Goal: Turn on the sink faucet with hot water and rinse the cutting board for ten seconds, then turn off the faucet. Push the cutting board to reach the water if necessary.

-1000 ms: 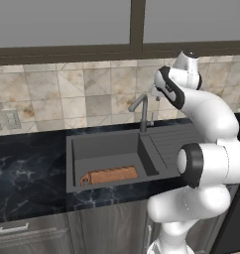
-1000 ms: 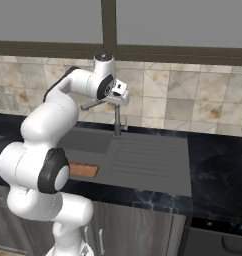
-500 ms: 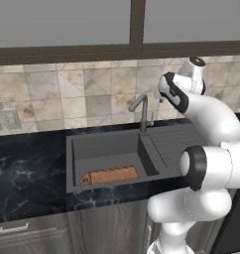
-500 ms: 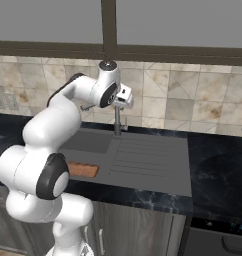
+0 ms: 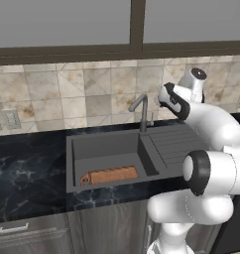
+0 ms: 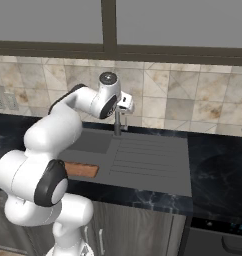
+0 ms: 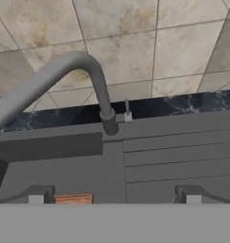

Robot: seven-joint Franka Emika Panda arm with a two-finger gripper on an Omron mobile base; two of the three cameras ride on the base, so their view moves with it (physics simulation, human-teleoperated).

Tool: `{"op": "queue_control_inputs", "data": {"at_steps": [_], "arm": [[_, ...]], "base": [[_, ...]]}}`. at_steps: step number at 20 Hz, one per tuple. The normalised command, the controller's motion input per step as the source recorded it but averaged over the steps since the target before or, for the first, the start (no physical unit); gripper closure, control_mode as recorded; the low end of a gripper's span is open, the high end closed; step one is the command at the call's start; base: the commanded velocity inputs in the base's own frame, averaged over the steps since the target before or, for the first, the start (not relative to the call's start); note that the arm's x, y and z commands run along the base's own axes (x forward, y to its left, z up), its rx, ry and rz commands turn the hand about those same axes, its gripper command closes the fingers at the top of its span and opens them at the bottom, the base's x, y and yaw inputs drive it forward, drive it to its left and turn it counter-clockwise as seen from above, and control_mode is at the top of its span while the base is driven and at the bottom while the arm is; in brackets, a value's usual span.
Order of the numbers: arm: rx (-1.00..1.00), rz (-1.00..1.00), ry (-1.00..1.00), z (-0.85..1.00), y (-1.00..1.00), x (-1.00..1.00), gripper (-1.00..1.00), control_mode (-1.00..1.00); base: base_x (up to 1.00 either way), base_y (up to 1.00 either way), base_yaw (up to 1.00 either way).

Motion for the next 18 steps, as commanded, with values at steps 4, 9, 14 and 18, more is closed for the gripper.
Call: {"op": "queue_control_inputs", "data": {"at_steps": [4,9,14,18], "arm": [[-0.02,0.03,-0.07,-0.24,0.00,0.00,-1.00,-1.00],[-0.01,0.03,-0.05,-0.25,0.00,0.01,-1.00,-1.00],[-0.01,0.03,-0.05,-0.23,0.00,0.05,-1.00,-1.00],[-0.01,0.02,-0.04,-0.22,0.00,0.06,-1.00,-1.00]], "base": [[0.00,0.00,0.00],[0.00,0.00,0.00],[0.00,0.00,0.00],[0.00,0.00,0.00]]}}
